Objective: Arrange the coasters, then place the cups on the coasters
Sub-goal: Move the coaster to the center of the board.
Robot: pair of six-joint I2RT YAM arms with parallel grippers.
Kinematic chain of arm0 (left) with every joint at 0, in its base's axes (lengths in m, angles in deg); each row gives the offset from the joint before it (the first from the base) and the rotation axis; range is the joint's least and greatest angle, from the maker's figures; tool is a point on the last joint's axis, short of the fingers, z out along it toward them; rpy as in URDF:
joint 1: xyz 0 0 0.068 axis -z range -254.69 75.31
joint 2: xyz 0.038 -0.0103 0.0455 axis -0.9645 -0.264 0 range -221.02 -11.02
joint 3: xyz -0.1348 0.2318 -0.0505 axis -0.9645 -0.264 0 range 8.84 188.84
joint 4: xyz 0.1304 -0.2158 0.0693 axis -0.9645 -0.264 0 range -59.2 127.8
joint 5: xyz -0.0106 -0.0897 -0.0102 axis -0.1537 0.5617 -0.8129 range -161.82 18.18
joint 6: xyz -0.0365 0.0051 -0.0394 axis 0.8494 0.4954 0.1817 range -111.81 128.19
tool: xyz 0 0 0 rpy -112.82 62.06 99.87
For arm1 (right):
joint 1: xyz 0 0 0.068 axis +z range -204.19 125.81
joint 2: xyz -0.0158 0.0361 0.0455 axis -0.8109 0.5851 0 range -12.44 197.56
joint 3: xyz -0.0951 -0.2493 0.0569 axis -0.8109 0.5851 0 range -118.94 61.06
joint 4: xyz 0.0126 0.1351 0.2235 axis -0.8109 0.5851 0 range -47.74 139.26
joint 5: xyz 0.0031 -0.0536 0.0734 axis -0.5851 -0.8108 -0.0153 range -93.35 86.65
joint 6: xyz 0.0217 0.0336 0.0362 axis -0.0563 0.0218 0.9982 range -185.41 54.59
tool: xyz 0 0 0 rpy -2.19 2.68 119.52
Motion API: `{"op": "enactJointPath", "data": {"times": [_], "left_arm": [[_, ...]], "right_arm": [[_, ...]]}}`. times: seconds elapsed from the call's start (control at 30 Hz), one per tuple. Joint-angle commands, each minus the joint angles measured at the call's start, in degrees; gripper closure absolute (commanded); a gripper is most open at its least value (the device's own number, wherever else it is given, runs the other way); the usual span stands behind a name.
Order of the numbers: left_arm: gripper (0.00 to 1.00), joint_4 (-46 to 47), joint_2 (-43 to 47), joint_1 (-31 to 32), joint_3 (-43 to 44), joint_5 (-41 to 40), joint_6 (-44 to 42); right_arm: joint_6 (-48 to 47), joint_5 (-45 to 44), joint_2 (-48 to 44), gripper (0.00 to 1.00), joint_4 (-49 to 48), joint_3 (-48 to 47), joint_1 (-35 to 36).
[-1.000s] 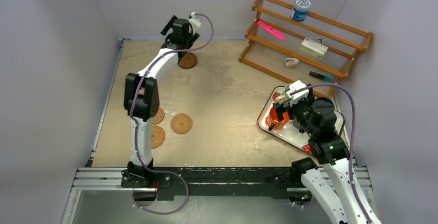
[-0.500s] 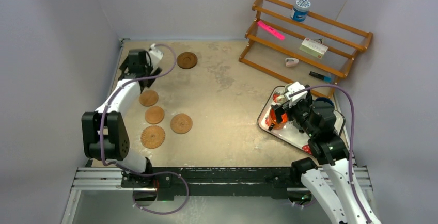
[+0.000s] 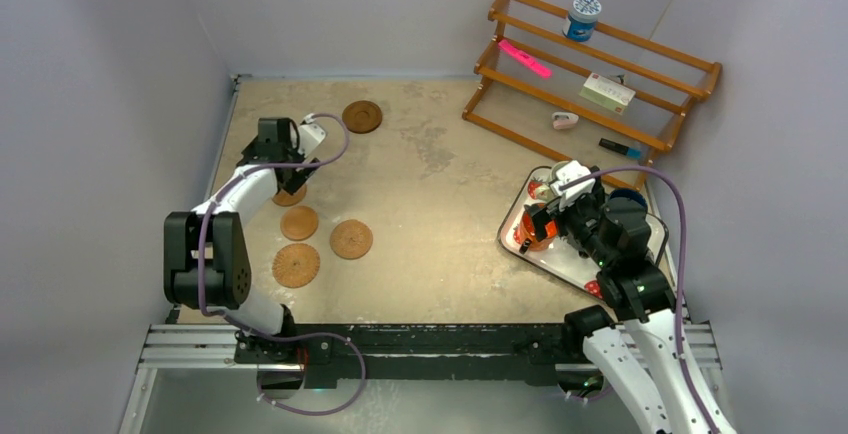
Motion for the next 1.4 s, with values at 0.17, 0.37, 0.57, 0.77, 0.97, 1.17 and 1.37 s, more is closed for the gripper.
{"op": "enactJointPath", "data": {"times": [0.17, 0.37, 0.57, 0.77, 0.97, 1.17, 1.37], "left_arm": [[0.0, 6.35, -9.02, 0.42, -0.07, 1.92, 0.01], [0.0, 7.37, -12.96, 3.82, 1.59, 1.02, 0.05], [0.0, 8.25, -19.52, 6.89, 7.26, -1.87, 1.43], [0.0, 8.85, -25.49, 8.15, 13.32, -3.25, 2.62], [0.0, 8.36, -28.15, 10.46, 16.78, -3.38, 2.65], [0.0, 7.43, -27.36, 11.93, 18.22, -1.17, 3.2], [0.0, 7.3, -26.52, 12.62, 18.37, -1.88, 3.18]], "right_arm": [[-0.43, 1.04, 0.12, 0.01, -0.71, 0.38, 0.23], [-0.52, 0.91, 0.03, 0.01, -0.79, 0.51, 0.23], [-0.59, 0.82, -0.24, 0.01, -0.8, 0.59, 0.23], [-0.66, 0.56, 0.12, 0.01, -0.89, 0.6, 0.23], [-0.7, 0.47, 0.17, 0.01, -0.89, 0.67, 0.23], [-0.78, 0.47, 0.13, 0.01, -0.95, 0.69, 0.25], [-0.73, 0.47, 0.12, 0.01, -0.94, 0.69, 0.23]]}}
